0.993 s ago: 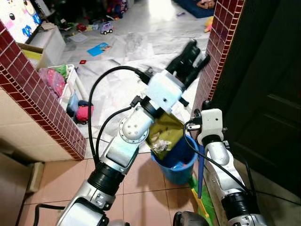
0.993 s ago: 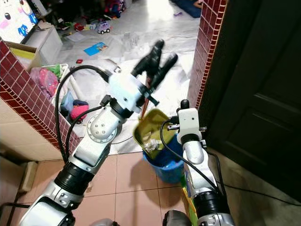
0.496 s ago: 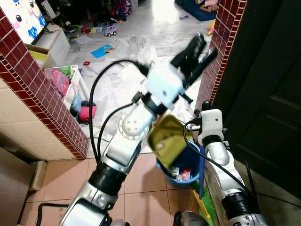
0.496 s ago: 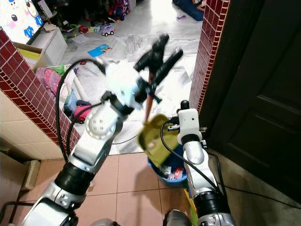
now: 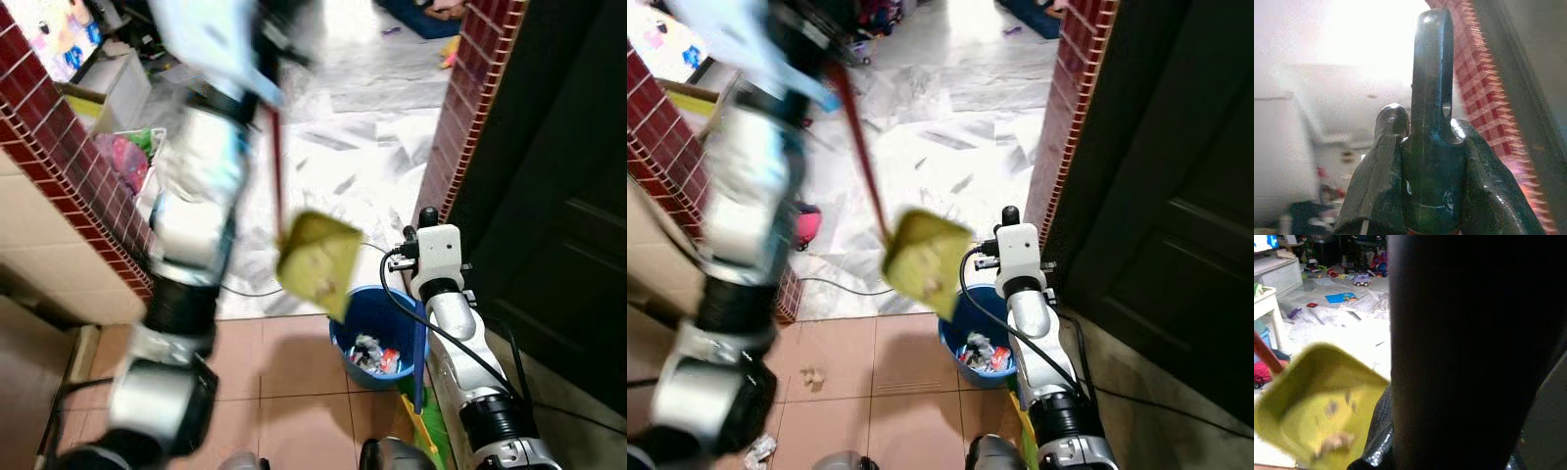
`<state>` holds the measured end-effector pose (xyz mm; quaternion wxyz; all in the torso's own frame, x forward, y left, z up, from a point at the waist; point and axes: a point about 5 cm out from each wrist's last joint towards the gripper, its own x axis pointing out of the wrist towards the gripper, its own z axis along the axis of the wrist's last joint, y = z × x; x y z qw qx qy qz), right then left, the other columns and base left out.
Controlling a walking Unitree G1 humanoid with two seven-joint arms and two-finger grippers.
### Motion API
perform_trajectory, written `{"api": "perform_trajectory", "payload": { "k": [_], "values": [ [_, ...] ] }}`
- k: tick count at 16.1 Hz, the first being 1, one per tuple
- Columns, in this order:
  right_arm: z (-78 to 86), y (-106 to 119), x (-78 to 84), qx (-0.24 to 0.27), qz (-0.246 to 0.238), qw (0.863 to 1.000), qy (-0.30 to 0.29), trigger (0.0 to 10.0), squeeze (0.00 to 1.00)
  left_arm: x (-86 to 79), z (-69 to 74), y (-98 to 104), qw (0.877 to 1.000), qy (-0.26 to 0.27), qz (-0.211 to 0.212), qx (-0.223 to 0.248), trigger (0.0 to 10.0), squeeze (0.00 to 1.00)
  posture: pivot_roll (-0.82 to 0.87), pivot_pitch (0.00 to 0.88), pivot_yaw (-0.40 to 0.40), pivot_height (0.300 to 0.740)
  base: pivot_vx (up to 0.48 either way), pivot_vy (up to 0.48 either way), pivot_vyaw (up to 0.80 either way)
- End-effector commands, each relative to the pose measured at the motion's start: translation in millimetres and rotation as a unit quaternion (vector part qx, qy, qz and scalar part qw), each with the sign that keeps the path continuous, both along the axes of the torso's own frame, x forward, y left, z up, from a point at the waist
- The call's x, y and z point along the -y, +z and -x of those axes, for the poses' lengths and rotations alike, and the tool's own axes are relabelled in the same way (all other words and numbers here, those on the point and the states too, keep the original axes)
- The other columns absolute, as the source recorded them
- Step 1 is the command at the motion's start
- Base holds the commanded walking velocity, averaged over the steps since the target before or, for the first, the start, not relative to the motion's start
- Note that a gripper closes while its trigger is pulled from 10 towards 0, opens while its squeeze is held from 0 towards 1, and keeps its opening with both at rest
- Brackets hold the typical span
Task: Sweep floor
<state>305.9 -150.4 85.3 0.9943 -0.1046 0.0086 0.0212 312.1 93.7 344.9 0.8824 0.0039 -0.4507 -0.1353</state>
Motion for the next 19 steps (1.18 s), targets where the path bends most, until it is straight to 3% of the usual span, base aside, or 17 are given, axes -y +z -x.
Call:
{"api": "perform_trajectory", "payload": {
  "k": [1, 5, 7, 11, 17, 19],
  "values": [
    [-2.9, 3.0, -3.9, 0.009, 0.014, 1.000, 0.011, 10.0, 0.00, -8.1, 8.2, 19.1, 0.999, 0.014, 0.013, 0.047, 10.0, 0.00, -0.05, 0.000, 0.031, 0.740, 0.000, 0.000, 0.00],
    [-4.3, 2.2, -4.7, 0.008, 0.015, 1.000, 0.012, 10.0, 0.00, -11.5, 1.6, 10.3, 1.000, 0.008, 0.027, 0.008, 10.0, 0.00, -0.05, 0.000, 0.035, 0.740, 0.000, 0.000, 0.00],
    [-2.9, 0.0, -6.4, 0.006, 0.014, 1.000, 0.012, 10.0, 0.00, -3.4, 0.0, -5.4, 0.999, 0.010, 0.046, -0.019, 10.0, 0.00, -0.05, 0.000, 0.042, 0.740, 0.000, 0.000, 0.00],
    [-3.9, -0.4, -9.1, 0.006, 0.011, 1.000, 0.012, 10.0, 0.00, 15.9, 0.2, -14.0, 0.998, 0.001, 0.055, -0.022, 10.0, 0.00, -0.05, 0.000, 0.049, 0.740, 0.000, 0.000, 0.00],
    [-2.3, 0.2, -19.0, 0.011, 0.006, 1.000, 0.019, 10.0, 0.00, 84.7, 13.0, -33.4, 0.995, -0.095, 0.005, -0.003, 10.0, 0.00, -0.09, 0.000, 0.070, 0.740, 0.000, 0.000, 0.00],
    [-0.1, -0.7, -20.7, 0.012, 0.007, 1.000, 0.022, 10.0, 0.00, 107.5, 21.0, -40.4, 0.990, -0.141, -0.027, 0.012, 10.0, 0.00, -0.10, 0.000, 0.077, 0.740, 0.000, 0.000, 0.00]
  ]
}}
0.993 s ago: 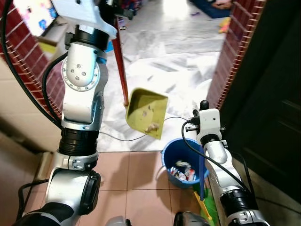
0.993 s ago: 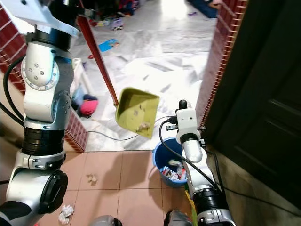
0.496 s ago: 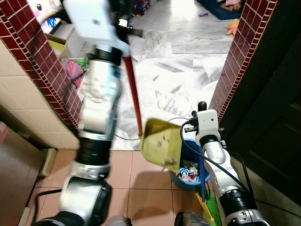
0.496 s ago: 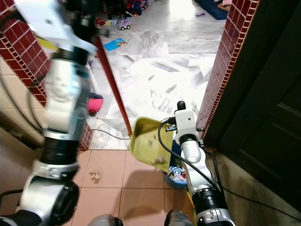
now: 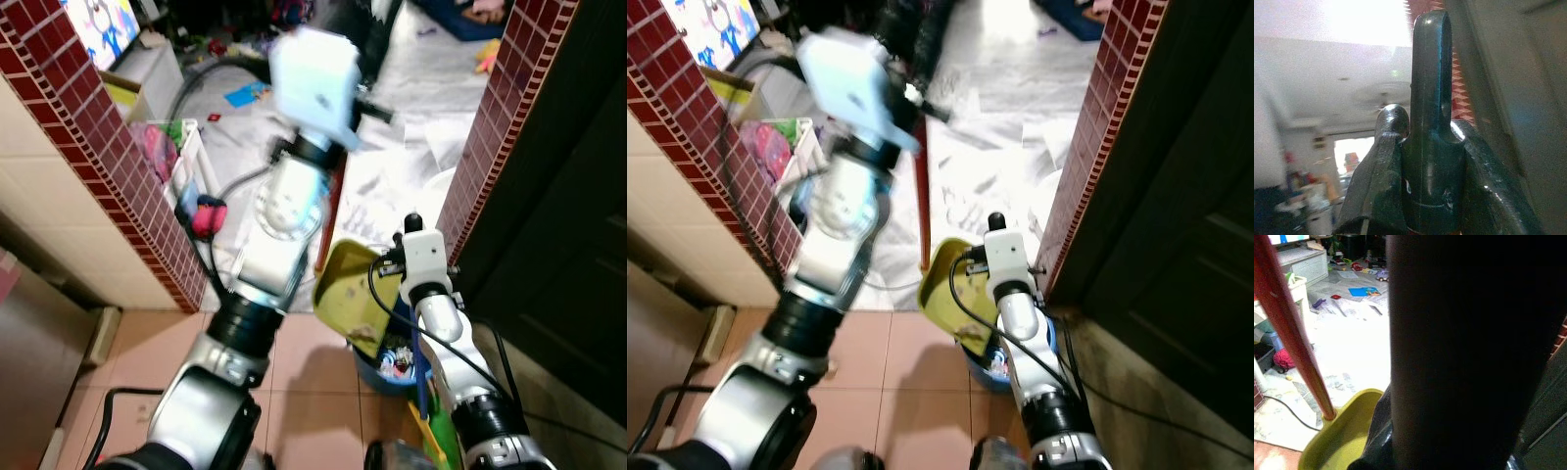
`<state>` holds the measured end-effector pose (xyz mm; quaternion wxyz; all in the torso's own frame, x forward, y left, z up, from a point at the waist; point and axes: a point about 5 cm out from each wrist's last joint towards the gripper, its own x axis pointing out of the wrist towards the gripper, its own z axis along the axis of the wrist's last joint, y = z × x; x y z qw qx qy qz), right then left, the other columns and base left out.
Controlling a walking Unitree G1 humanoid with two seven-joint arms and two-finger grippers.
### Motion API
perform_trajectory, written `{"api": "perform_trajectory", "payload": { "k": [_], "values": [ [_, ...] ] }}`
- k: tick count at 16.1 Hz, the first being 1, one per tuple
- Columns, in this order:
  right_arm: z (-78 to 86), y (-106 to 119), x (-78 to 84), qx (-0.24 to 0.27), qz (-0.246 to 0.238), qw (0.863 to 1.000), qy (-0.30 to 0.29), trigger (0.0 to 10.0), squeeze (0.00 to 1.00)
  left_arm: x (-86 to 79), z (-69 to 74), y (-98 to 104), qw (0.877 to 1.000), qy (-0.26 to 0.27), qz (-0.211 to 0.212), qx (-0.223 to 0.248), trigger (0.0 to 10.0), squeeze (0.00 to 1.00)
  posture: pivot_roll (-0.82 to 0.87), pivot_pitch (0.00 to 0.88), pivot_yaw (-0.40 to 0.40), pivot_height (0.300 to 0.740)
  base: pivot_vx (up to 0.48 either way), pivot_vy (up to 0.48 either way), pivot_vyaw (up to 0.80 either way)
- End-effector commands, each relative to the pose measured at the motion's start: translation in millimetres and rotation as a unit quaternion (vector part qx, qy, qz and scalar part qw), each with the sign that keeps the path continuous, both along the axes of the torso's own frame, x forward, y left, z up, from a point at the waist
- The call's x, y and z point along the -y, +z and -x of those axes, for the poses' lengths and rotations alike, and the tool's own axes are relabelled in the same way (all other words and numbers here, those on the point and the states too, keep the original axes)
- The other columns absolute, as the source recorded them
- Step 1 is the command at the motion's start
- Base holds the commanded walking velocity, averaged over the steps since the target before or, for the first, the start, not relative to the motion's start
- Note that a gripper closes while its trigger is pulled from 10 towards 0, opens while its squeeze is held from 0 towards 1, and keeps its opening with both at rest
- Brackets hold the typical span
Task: Sweep floor
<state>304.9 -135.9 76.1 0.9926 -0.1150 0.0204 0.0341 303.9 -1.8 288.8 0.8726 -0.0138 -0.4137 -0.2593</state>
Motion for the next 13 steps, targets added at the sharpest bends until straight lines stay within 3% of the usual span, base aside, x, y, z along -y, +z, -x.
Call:
{"api": "perform_trajectory", "payload": {
  "k": [1, 3, 4, 9, 10, 13],
  "values": [
    [-0.5, 8.0, -6.4, 0.024, -0.004, 1.000, 0.011, 10.0, 0.00, 29.0, 22.5, 10.0, 0.995, -0.094, -0.012, 0.040, 10.0, 0.00, -0.11, 0.000, 0.079, 0.740, 0.000, 0.000, 0.00],
    [-0.2, 8.0, -6.3, 0.025, -0.003, 1.000, 0.011, 10.0, 0.00, 54.6, 41.9, -8.5, 0.972, -0.199, -0.114, 0.058, 10.0, 0.00, -0.11, 0.000, 0.079, 0.740, 0.000, 0.000, 0.00],
    [-0.8, 8.2, -6.4, 0.026, -0.003, 1.000, 0.010, 10.0, 0.00, 63.9, 51.4, -25.5, 0.950, -0.246, -0.185, 0.062, 10.0, 0.00, -0.10, 0.000, 0.081, 0.740, 0.000, 0.000, 0.00],
    [-3.0, 9.4, -10.2, 0.029, 0.000, 0.999, 0.017, 10.0, 0.00, 61.7, 49.0, -25.7, 0.951, -0.245, -0.174, 0.067, 10.0, 0.00, -0.09, 0.000, 0.073, 0.740, 0.000, 0.000, 0.00],
    [-3.0, 9.3, -10.2, 0.029, 0.000, 0.999, 0.018, 10.0, 0.00, 56.1, 42.7, -15.7, 0.963, -0.214, -0.148, 0.069, 10.0, 0.00, -0.09, 0.000, 0.073, 0.740, 0.000, 0.000, 0.00],
    [-2.3, 8.3, -8.7, 0.027, 0.001, 1.000, 0.015, 10.0, 0.00, 37.4, 29.1, 18.0, 0.982, -0.149, -0.085, 0.084, 10.0, 0.00, -0.09, 0.000, 0.067, 0.740, 0.000, 0.000, 0.00]
  ]
}}
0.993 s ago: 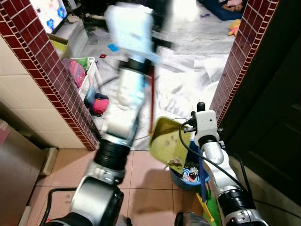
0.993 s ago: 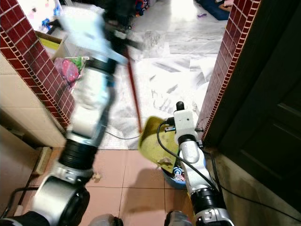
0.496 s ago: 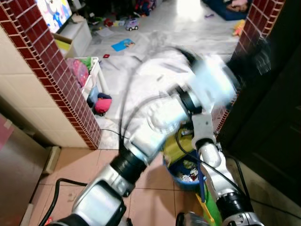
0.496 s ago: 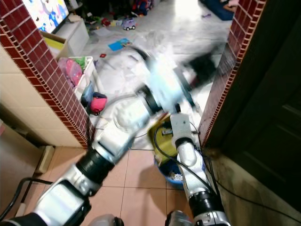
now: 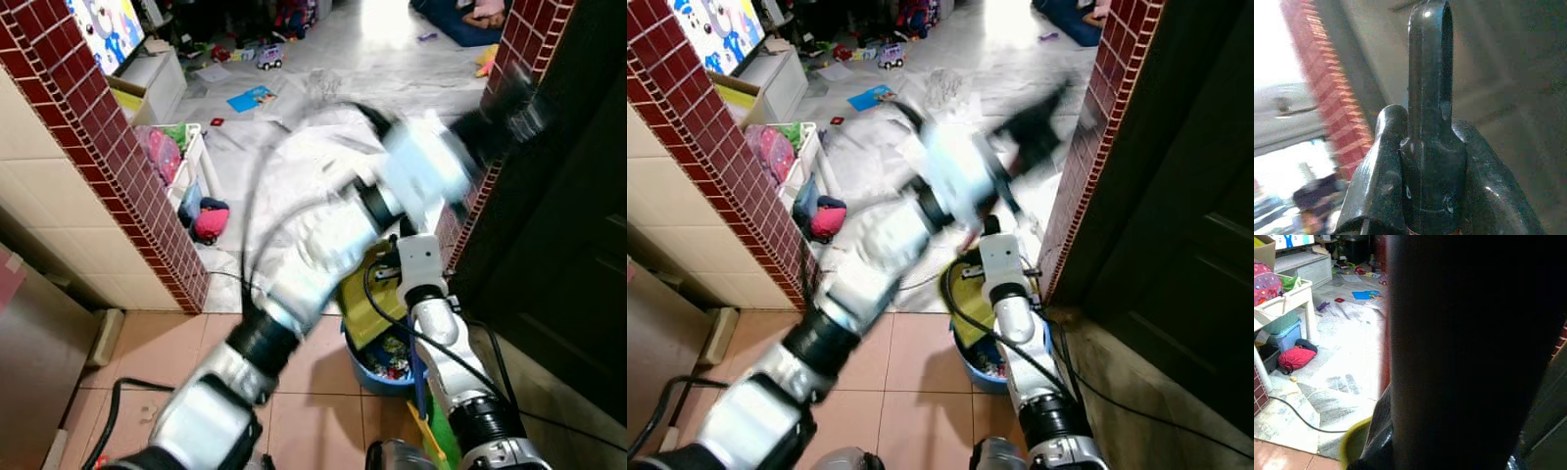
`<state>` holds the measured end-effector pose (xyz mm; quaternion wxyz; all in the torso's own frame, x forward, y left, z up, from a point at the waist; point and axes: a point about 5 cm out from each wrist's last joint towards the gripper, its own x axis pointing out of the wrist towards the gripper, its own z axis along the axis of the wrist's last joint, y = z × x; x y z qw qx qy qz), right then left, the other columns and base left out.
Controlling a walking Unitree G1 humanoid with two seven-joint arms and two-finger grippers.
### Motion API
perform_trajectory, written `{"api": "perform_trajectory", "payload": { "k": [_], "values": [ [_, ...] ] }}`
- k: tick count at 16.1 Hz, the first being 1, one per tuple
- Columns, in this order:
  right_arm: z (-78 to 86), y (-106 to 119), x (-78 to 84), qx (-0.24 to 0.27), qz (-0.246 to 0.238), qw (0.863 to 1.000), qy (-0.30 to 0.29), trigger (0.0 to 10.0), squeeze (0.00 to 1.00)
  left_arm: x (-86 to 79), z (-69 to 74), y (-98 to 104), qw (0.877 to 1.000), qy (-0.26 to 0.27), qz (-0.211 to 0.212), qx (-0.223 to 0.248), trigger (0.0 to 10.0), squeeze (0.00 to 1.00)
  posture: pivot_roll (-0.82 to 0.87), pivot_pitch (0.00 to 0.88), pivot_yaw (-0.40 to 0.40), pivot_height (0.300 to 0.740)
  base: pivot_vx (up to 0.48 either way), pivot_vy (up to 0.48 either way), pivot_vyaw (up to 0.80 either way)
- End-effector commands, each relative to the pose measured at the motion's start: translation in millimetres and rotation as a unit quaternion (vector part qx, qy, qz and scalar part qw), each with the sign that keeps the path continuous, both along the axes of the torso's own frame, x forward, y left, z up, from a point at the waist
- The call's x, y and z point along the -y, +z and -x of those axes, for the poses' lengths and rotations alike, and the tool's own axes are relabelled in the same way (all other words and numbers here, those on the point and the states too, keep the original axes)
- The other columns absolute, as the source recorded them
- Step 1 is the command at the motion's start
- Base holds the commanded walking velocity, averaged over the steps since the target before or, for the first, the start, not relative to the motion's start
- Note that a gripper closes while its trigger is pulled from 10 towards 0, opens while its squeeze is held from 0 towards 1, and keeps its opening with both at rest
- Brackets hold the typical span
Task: Sweep floor
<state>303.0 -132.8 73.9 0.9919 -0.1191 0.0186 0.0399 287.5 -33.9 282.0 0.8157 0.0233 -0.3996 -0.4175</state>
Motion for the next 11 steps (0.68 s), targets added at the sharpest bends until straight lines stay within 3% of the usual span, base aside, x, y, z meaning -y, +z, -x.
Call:
{"api": "perform_trajectory", "payload": {
  "k": [1, 3, 4, 6, 8, 11],
  "values": [
    [-3.5, 9.7, -5.5, 0.024, -0.004, 1.000, 0.009, 10.0, 0.00, -10.5, 4.9, 45.0, 0.996, 0.018, 0.063, 0.065, 10.0, 0.00, -0.09, 0.000, 0.064, 0.740, 0.000, 0.000, 0.00],
    [-2.5, 8.3, -6.6, 0.022, -0.004, 1.000, 0.011, 10.0, 0.00, -46.5, -8.8, 82.6, 0.983, 0.097, 0.129, 0.089, 10.0, 0.00, -0.08, 0.000, 0.061, 0.740, 0.000, 0.000, 0.00],
    [-2.3, 8.1, -7.0, 0.021, -0.004, 1.000, 0.012, 10.0, 0.00, -52.7, -9.8, 87.9, 0.979, 0.111, 0.138, 0.097, 10.0, 0.00, -0.07, 0.000, 0.060, 0.740, 0.000, 0.000, 0.00],
    [-2.4, 6.2, -9.9, 0.017, -0.002, 1.000, 0.019, 10.0, 0.00, -87.1, -17.4, 107.8, 0.959, 0.202, 0.138, 0.144, 10.0, 0.00, -0.06, 0.000, 0.055, 0.740, 0.000, 0.000, 0.00],
    [-4.1, 7.9, -14.5, 0.017, 0.000, 0.999, 0.030, 10.0, 0.00, -107.4, -37.3, 83.1, 0.953, 0.268, 0.096, 0.103, 10.0, 0.00, -0.05, 0.000, 0.043, 0.740, 0.000, 0.000, 0.00],
    [-2.9, 8.0, -24.4, 0.008, -0.006, 0.998, 0.059, 10.0, 0.00, -130.6, -53.9, 5.0, 0.937, 0.349, 0.025, -0.018, 10.0, 0.00, -0.04, 0.000, 0.043, 0.740, 0.000, 0.000, 0.00]
  ]
}}
